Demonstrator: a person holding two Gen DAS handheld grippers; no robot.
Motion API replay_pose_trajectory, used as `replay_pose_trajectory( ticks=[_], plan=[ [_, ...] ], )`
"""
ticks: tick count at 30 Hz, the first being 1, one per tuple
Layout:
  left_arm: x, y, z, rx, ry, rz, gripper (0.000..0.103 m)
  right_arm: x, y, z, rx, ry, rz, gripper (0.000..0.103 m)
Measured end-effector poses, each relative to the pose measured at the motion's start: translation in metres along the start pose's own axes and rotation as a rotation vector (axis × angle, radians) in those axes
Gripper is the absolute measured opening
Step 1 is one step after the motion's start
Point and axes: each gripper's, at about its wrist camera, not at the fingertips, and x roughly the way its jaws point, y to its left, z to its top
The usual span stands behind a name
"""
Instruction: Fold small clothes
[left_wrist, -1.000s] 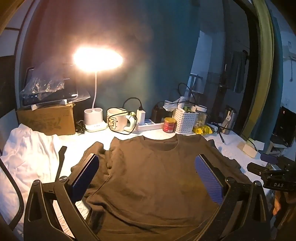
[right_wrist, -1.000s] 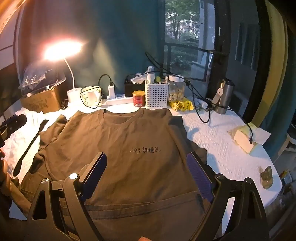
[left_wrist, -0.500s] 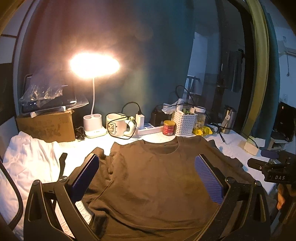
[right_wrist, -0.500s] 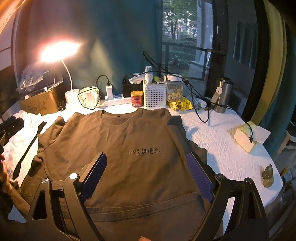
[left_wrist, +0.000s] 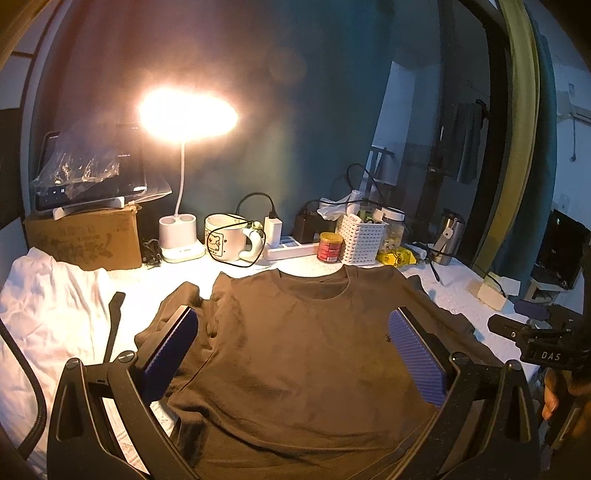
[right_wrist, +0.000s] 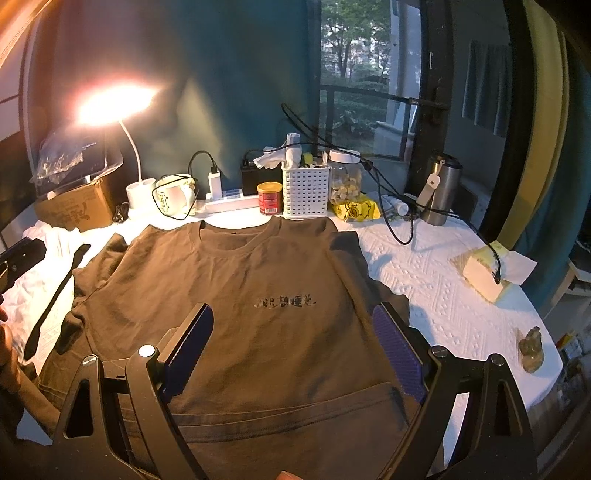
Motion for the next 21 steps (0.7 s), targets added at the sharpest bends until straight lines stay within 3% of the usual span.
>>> replay_pose_trajectory(
  ticks=[21],
  plan=[
    [-0.006,-0.013,0.005,0.031,-0.007,-0.006,0.102,-0.013,-0.003,-0.002,0.014,-0.025,-0.022,0.090]
  ],
)
